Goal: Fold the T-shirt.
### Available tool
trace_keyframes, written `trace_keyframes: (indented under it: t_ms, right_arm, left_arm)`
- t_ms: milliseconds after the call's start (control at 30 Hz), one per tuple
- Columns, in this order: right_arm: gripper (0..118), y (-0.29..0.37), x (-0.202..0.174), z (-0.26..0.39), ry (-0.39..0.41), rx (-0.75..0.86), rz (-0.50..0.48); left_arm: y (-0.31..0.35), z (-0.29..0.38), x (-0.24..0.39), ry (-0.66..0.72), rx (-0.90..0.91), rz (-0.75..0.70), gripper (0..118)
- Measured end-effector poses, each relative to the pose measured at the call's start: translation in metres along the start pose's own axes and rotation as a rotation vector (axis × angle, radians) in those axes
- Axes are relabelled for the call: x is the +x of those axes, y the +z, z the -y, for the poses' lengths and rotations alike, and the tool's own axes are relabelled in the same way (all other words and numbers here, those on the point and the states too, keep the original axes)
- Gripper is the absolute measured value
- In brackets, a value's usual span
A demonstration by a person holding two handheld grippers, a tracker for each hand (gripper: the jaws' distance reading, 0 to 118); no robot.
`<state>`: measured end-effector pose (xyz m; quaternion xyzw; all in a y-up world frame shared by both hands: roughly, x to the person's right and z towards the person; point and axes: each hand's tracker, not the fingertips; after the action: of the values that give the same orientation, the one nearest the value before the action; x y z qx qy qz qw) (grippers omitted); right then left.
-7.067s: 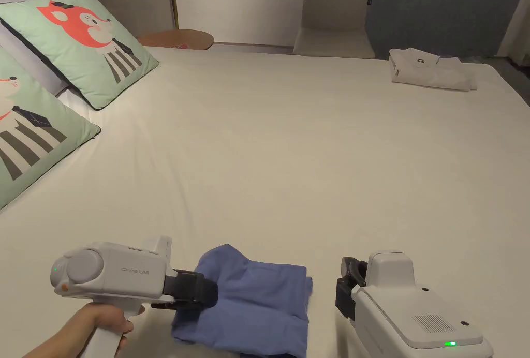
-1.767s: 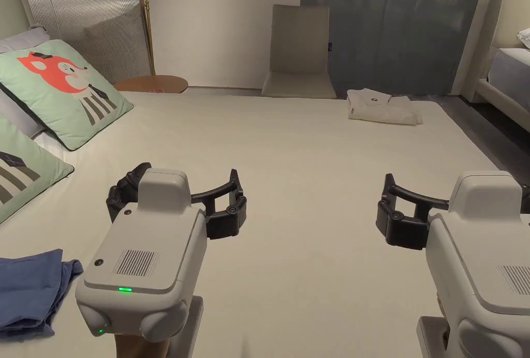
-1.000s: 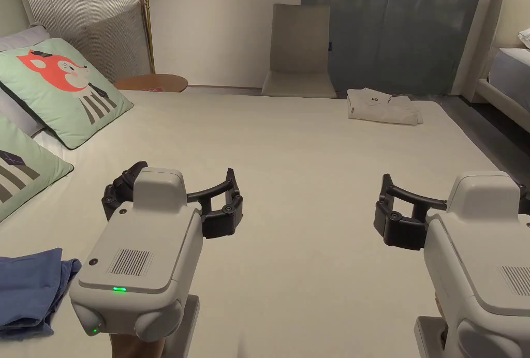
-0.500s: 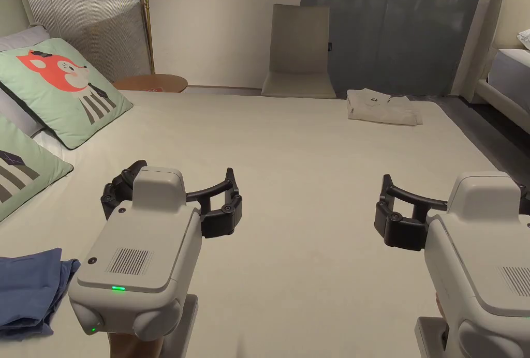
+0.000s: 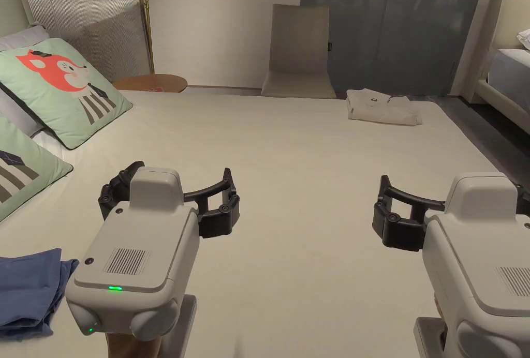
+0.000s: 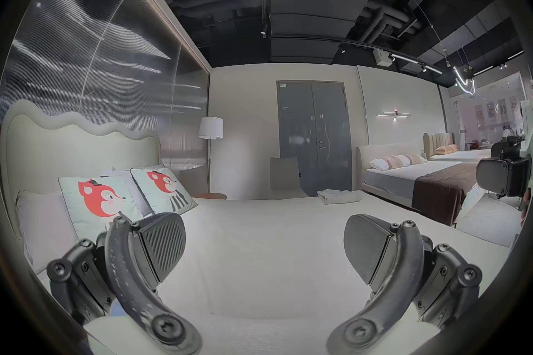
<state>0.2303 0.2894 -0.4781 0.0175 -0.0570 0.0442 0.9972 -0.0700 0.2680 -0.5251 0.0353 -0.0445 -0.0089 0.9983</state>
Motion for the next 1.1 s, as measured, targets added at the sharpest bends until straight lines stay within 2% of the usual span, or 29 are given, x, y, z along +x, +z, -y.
trace_keyframes:
  t_ms: [1100]
  right_arm:
    - [118, -0.0012, 0.0021, -0.0034, 0.0, -0.002, 0.001]
  left_arm:
    - [-0.0015, -0.0011, -0.0032, 0.006, 0.004, -0.003, 110]
